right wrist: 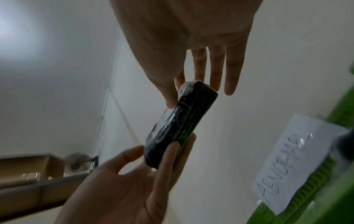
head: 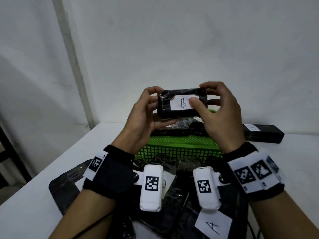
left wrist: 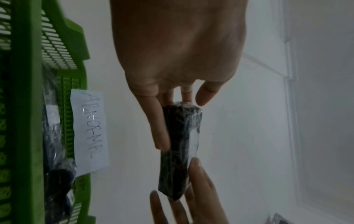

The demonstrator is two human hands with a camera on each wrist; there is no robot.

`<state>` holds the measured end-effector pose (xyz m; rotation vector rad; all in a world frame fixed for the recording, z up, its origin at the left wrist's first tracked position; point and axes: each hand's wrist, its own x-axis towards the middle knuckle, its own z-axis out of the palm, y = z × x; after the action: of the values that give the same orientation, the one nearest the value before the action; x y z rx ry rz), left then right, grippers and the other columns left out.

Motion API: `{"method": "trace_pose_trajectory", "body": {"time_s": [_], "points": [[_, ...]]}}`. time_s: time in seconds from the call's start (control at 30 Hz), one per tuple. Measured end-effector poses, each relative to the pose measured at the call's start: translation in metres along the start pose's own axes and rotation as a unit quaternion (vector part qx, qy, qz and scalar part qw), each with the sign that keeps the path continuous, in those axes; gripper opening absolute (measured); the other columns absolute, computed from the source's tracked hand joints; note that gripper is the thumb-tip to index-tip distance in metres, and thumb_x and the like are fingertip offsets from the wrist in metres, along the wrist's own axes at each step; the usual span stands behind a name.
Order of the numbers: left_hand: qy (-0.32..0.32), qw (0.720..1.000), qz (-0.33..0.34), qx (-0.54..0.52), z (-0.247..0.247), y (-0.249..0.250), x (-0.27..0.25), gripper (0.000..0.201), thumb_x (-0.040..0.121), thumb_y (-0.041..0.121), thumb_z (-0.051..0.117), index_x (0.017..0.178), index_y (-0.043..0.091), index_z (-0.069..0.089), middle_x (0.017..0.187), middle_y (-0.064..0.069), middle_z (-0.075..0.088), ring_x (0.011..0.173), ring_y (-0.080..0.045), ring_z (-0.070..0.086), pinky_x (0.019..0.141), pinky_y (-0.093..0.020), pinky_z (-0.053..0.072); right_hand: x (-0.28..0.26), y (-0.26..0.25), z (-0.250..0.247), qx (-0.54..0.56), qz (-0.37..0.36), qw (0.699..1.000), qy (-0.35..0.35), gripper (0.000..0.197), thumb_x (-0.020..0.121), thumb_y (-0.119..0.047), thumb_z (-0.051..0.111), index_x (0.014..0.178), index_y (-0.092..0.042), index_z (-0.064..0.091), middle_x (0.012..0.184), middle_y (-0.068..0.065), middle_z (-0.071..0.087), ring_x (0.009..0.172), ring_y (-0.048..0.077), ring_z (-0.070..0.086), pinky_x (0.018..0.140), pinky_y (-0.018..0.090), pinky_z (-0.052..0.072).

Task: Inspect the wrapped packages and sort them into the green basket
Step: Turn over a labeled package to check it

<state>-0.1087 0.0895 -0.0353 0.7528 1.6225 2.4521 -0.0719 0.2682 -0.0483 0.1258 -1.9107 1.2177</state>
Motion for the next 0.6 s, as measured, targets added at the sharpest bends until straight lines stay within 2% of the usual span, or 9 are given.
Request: {"method": "trace_pose_trajectory", "body": {"time_s": [0.07,0.17,0.2,0.27,0.33,0.43,0.53,0.6], "points": [[-0.023,0.999,0.015,0.028,0.001,0.0,-0.001,0.016,0.101,0.012,0.042,0.11,0.021,0.053,0.103,-0.001,0.068,0.087,-0.022,0.07,0.074,-0.039,0.06,-0.001,-0.004,-0.002,-0.052,-0.013,0.998,-0.018,0.04,0.091,-0.048,0.067,0.128,-0.033,0.061,0.124,-0.008,0.065,0.108,0.012,0.063,0.088,0.031,0.055],[-0.052,0.997,0.029,0.057,0.002,-0.001,-0.003,0.02,0.103,0.02,0.046,0.12,0.021,0.055,0.114,-0.002,0.068,0.097,-0.023,0.071,0.084,-0.042,0.06,-0.002,-0.007,0.0,-0.039,0.048,0.989,-0.132,0.079,0.08,-0.069,0.065,0.148,-0.034,0.045,0.14,-0.011,0.055,0.121,0.008,0.056,0.096,0.023,0.048],[-0.06,0.996,0.027,0.064,0.003,0.0,-0.004,0.024,0.104,0.024,0.043,0.123,0.021,0.058,0.118,-0.004,0.068,0.102,-0.024,0.07,0.088,-0.044,0.058,-0.003,-0.007,0.001,-0.024,0.068,0.984,-0.162,0.09,0.075,-0.073,0.067,0.151,-0.034,0.039,0.144,-0.011,0.051,0.125,0.008,0.054,0.1,0.025,0.046],[-0.079,0.995,0.011,0.066,0.005,-0.001,-0.006,0.037,0.106,0.033,0.035,0.13,0.02,0.06,0.125,-0.009,0.066,0.109,-0.027,0.067,0.093,-0.044,0.057,-0.003,-0.003,0.001,0.009,0.09,0.981,-0.174,0.098,0.068,-0.072,0.073,0.15,-0.034,0.036,0.142,-0.01,0.051,0.126,0.009,0.054,0.102,0.028,0.046],[-0.092,0.994,-0.009,0.063,0.007,0.0,-0.006,0.046,0.106,0.04,0.029,0.134,0.021,0.06,0.131,-0.009,0.064,0.114,-0.029,0.065,0.093,-0.043,0.056,-0.002,0.0,0.0,0.048,0.102,0.983,-0.147,0.097,0.061,-0.068,0.081,0.143,-0.034,0.043,0.132,-0.012,0.058,0.119,0.011,0.061,0.097,0.03,0.052],[-0.07,0.996,-0.03,0.056,0.009,-0.001,-0.003,0.052,0.104,0.047,0.028,0.135,0.021,0.059,0.121,-0.007,0.067,0.104,-0.026,0.069,0.084,-0.039,0.059,0.002,0.006,-0.001,0.071,0.097,0.987,-0.108,0.088,0.054,-0.066,0.079,0.131,-0.035,0.049,0.12,-0.011,0.065,0.108,0.012,0.068,0.093,0.043,0.058],[-0.05,0.992,-0.063,0.093,0.009,-0.002,-0.002,0.057,0.095,0.058,0.04,0.125,0.017,0.065,0.102,-0.004,0.07,0.084,-0.022,0.07,0.066,-0.033,0.06,0.001,0.007,-0.001,0.069,0.048,0.987,-0.138,0.094,0.054,-0.058,0.082,0.136,-0.033,0.045,0.126,-0.016,0.059,0.114,0.001,0.062,0.099,0.037,0.056],[-0.058,0.988,-0.068,0.124,0.006,-0.003,-0.003,0.052,0.089,0.054,0.054,0.121,0.015,0.066,0.105,-0.004,0.07,0.075,-0.02,0.069,0.061,-0.028,0.058,-0.001,0.008,-0.001,0.072,0.017,0.978,-0.196,0.109,0.056,-0.047,0.091,0.148,-0.035,0.033,0.135,-0.025,0.047,0.124,-0.011,0.052,0.11,0.033,0.047]]}}
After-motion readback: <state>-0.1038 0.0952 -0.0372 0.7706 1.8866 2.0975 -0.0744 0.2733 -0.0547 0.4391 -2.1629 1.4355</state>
